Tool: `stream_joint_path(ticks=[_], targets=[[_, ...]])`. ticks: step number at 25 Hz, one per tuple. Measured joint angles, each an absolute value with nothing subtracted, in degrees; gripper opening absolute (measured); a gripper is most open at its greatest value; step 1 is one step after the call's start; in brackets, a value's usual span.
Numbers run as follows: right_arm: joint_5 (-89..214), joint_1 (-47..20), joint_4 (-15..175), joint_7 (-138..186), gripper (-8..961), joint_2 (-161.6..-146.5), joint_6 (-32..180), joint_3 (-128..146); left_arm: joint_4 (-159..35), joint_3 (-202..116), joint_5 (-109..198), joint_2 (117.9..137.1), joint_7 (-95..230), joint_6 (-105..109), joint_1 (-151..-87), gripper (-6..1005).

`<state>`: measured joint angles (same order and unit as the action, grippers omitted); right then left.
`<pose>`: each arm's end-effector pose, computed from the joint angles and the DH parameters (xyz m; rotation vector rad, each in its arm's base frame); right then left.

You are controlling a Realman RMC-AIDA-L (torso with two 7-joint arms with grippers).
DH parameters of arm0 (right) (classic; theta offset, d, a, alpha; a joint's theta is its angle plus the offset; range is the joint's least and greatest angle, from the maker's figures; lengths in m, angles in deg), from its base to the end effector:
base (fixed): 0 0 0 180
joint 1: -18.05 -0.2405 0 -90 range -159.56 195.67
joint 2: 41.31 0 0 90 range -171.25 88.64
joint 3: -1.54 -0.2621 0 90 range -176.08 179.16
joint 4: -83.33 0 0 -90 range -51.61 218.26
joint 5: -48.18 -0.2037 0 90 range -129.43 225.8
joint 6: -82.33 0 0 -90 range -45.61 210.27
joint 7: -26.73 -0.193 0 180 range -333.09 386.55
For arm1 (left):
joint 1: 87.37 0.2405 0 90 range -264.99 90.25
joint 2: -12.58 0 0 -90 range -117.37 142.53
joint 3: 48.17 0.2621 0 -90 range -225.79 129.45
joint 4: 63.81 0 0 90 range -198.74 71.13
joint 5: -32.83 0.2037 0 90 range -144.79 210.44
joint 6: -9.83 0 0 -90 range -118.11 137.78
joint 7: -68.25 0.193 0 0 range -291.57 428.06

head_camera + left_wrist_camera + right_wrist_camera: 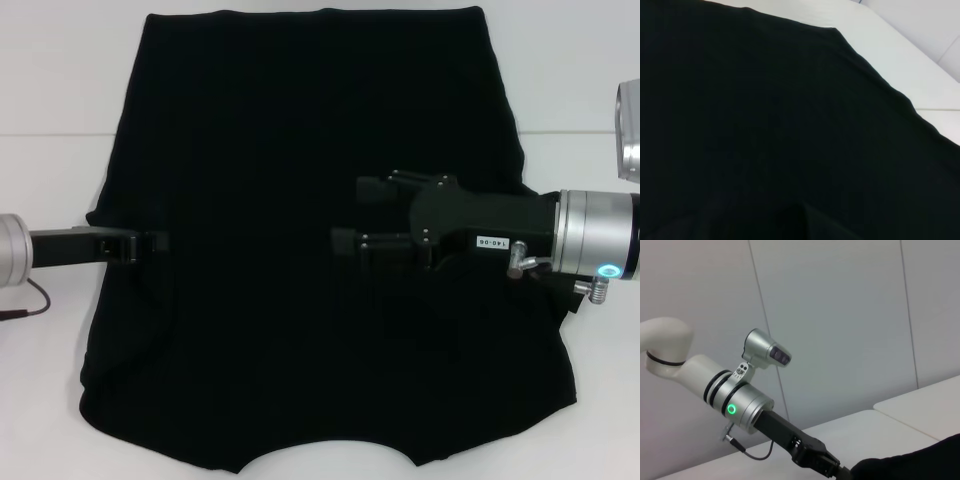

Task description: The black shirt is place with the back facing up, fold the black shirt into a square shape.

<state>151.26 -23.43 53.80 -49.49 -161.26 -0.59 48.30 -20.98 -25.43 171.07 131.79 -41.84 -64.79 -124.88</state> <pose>0.1602 0.3846 -0.0734 -2.7622 0.4522 0.8854 -0.2968 0.4067 -0.0090 -2.2801 -1.2622 -0.4168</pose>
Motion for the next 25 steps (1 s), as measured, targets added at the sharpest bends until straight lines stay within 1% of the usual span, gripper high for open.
stream_joint_path(ticks=[5, 11, 15, 18, 21, 22, 23, 25], targets=[[151.0, -23.5, 53.8, -49.2, 916, -161.21, -0.5, 48.3, -21.4, -25.4, 171.0, 132.22, -41.8, -64.6, -125.0, -2], [151.0, -23.5, 53.8, -49.2, 916, -161.05, -0.4, 48.3, -23.0, -24.4, 170.7, 132.06, -42.2, -66.7, -125.4, -2], [151.0, -23.4, 53.8, -49.2, 917, -160.88, 0.0, 47.7, -22.8, -22.9, 170.5, 132.33, -42.0, -67.8, -125.4, -1], [151.0, -23.2, 53.7, -49.3, 917, -160.72, 0.3, 46.9, -22.6, -22.6, 169.9, 132.3, -42.1, -70.4, -125.5, 167], [151.0, -22.9, 53.4, -49.9, 917, -160.41, 0.9, 45.8, -22.6, -22.9, 166.9, 132.0, -41.6, -74.7, -125.4, 281], [151.0, -22.7, 53.3, -51.2, 917, -159.87, 1.8, 45.0, -22.5, -23.0, 165.3, 131.89, -41.0, -76.2, -125.2, 319], [151.0, -22.7, 53.3, -51.2, 917, -159.87, 1.8, 45.0, -22.5, -23.2, 162.8, 131.8, -39.8, -78.1, -124.9, 357], [151.1, -22.6, 53.2, -53.8, 916, -159.07, 3.2, 44.3, -22.7, -23.5, 155.8, 131.78, -35.5, -82.9, -123.9, 443]])
